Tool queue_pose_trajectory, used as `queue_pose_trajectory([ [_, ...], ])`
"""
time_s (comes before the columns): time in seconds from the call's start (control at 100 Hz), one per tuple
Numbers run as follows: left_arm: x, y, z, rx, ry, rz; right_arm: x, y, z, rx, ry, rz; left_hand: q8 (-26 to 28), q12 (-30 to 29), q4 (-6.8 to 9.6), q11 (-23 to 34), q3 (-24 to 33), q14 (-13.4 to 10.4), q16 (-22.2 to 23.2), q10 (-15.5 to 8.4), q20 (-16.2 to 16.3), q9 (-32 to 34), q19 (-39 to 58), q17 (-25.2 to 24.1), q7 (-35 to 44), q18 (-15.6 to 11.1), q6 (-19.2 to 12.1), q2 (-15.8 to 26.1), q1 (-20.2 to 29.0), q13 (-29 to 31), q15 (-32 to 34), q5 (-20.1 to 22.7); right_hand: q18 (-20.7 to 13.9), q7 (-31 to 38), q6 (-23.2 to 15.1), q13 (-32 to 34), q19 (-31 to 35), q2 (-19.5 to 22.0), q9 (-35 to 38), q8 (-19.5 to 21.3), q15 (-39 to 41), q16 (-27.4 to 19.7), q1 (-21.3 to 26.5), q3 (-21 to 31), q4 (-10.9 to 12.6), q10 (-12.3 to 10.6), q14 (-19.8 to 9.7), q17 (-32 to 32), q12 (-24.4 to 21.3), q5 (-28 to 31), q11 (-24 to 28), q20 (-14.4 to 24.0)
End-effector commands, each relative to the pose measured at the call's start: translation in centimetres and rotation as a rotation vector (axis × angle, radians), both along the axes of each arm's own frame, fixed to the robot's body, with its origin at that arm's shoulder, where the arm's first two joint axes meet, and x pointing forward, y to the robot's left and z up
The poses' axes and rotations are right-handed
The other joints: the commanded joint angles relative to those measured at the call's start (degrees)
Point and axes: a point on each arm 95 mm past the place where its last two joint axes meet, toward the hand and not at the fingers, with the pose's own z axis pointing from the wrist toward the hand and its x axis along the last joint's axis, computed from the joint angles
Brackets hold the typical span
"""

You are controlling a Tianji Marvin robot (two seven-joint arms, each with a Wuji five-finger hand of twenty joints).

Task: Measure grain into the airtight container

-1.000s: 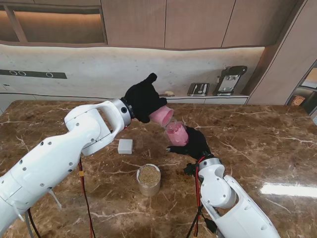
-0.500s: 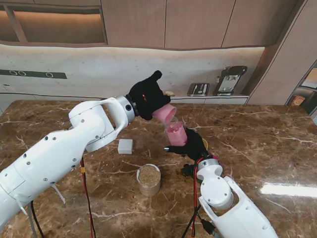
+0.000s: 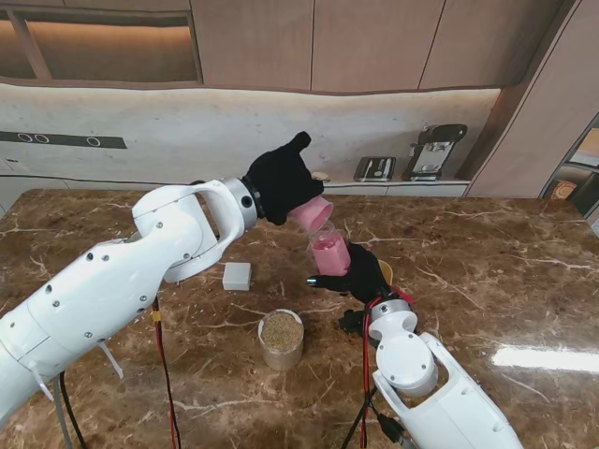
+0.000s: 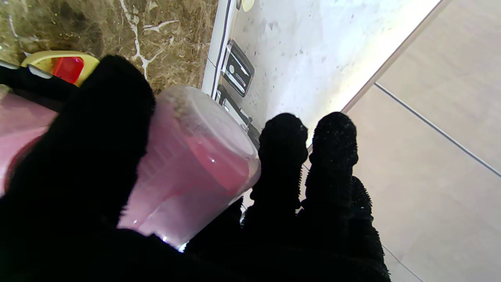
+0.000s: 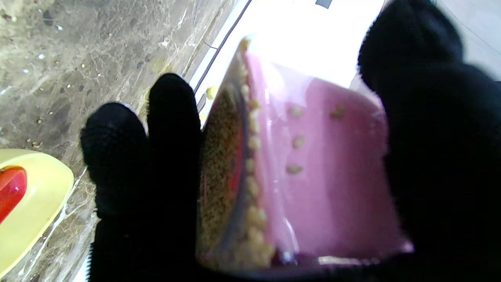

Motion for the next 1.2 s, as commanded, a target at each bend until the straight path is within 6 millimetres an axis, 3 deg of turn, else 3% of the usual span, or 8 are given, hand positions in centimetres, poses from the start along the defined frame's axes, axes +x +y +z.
queue_pose_trajectory([
  [0.0,0.13,0.05,-0.41,0.024,0.006,-0.001,0.07,0.67,0.64,0.019,-0.009,0.021,4.05,1.02,0.54,2.86,16.70,-1.09,0.89,-10.96,0.81,4.01,-0.55,-0.36,15.69,0.81,-18.90,8.66,6.46,1.62,1.49,13.45,-3.43,9.39,-9.43,3.79,0.49,20.82,7.72,1.23,2.90,-0.35,8.67,13.55,-0.19,-4.63,-6.47,0.32,2.42,7.02,10.58,0.82],
  [0.35,0.07,0.05,-0.35,0.014,-0.017,-0.004,0.06,0.72,0.62,0.015,-0.003,0.020,1.74,1.10,1.06,3.36,18.68,-1.23,1.22,-11.30,0.66,5.22,-0.40,0.28,15.88,0.18,-19.10,6.91,5.48,2.85,1.99,14.30,-3.43,9.44,-9.48,3.79,0.50,20.85,7.69,1.24,2.90,-0.36,8.64,13.56,-0.19,-4.56,-6.47,0.32,2.41,7.08,10.59,0.79],
  [0.51,0.20,0.06,-0.56,-0.008,0.008,0.007,0.05,0.80,0.61,0.015,-0.002,0.021,-5.31,-0.65,1.02,2.09,20.92,-0.55,0.09,-11.78,-0.81,7.79,-0.26,1.58,17.78,-1.79,-16.57,5.41,3.99,5.24,2.06,15.21,-3.43,9.43,-9.47,3.77,0.50,20.88,7.66,1.22,2.90,-0.37,8.64,13.55,-0.19,-4.60,-6.46,0.32,2.40,7.07,10.59,0.78],
  [0.55,0.20,0.06,-0.57,-0.009,0.009,0.006,0.05,0.81,0.61,0.015,-0.002,0.021,-6.53,-1.18,1.09,1.48,21.74,-2.67,-0.63,-12.08,-1.03,8.56,0.00,2.03,17.90,-2.16,-16.11,4.94,3.38,6.70,1.81,15.59,-3.43,9.43,-9.49,3.74,0.51,20.87,7.67,1.22,2.88,-0.37,8.65,13.56,-0.19,-4.60,-6.46,0.32,2.40,7.07,10.60,0.78],
  [0.69,0.22,0.09,-0.69,-0.014,0.043,0.019,0.08,0.75,0.60,0.015,-0.003,0.018,-11.32,-2.20,0.89,0.44,23.15,-2.78,-1.33,-12.29,-2.33,9.93,0.16,2.15,18.71,-3.55,-13.96,4.44,2.21,8.17,1.54,16.57,-3.43,9.41,-9.51,3.74,0.49,20.84,7.65,1.21,2.89,-0.38,8.63,13.56,-0.19,-4.61,-6.50,0.28,2.40,7.03,10.61,0.76],
  [0.87,0.26,0.04,-0.72,0.029,0.059,0.033,0.12,0.77,0.59,0.017,-0.005,0.019,-11.07,-2.42,1.54,1.35,25.71,-3.37,-1.54,-14.10,-3.20,11.36,0.61,3.17,19.90,-4.44,-14.20,4.40,0.28,10.49,2.48,17.24,-3.43,9.45,-9.53,3.70,0.49,20.86,7.64,1.22,2.90,-0.37,8.62,13.55,-0.20,-4.59,-6.40,0.28,2.38,7.10,10.60,0.76],
  [1.19,0.27,-0.08,-0.51,0.029,0.095,0.053,0.16,0.70,0.58,0.016,-0.008,0.019,-12.66,-3.76,1.52,1.33,26.69,-3.21,-2.30,-14.45,-3.90,11.35,0.91,3.13,19.37,-4.18,-12.86,4.95,-2.33,10.83,1.87,18.17,-3.43,9.48,-9.61,3.70,0.49,20.86,7.67,1.24,2.91,-0.38,8.63,13.59,-0.19,-4.62,-6.49,0.28,2.38,7.15,10.63,0.74],
])
